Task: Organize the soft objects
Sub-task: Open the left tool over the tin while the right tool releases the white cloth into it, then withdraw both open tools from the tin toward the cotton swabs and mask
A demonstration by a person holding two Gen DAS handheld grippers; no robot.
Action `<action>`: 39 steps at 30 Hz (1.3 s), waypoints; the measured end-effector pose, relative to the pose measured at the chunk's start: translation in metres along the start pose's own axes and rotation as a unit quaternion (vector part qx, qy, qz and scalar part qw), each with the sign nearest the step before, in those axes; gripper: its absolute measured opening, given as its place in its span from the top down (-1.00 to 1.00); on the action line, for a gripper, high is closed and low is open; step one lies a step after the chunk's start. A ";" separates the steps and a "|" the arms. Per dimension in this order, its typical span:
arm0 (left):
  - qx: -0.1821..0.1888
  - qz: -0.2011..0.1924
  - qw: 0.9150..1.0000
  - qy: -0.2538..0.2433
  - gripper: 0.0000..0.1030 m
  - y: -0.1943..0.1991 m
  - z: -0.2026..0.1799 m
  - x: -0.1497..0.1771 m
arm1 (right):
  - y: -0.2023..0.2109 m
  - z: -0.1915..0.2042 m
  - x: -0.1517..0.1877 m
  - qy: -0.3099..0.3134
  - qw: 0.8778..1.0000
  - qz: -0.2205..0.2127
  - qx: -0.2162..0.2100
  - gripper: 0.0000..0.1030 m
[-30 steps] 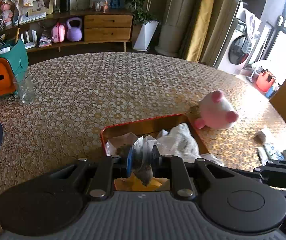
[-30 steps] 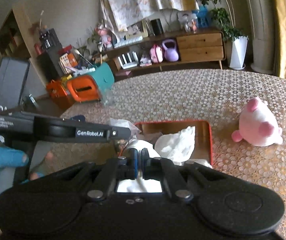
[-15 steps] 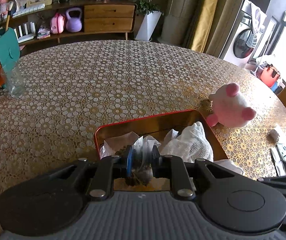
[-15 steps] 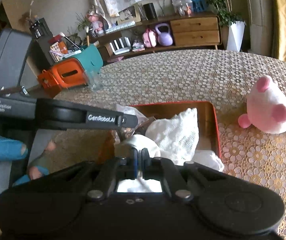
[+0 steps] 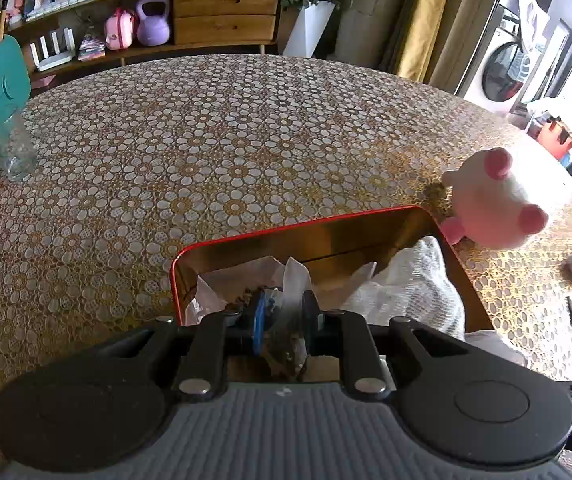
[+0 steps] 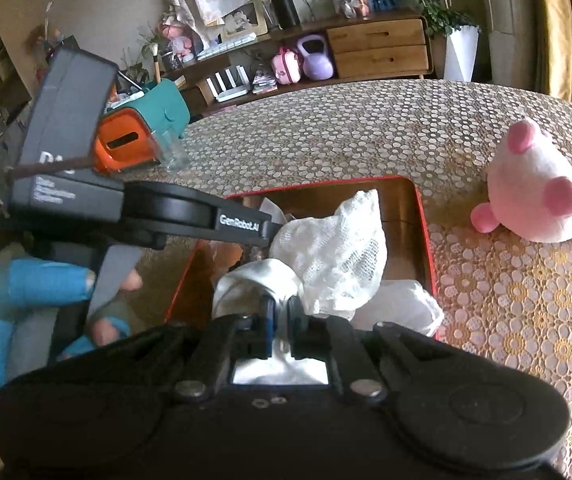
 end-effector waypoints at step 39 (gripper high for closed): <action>0.030 -0.109 0.992 -0.054 -0.59 0.135 -0.055 0.021 | 0.136 -0.004 0.016 0.006 0.997 -0.079 -0.002 -0.23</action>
Point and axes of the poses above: each gripper's, at about its wrist camera, not at the fingertips, and y roughly against the way its jaws point, z to its left, x to its underside, the point moved 2 cm from there along -y, roughly the way its jaws point
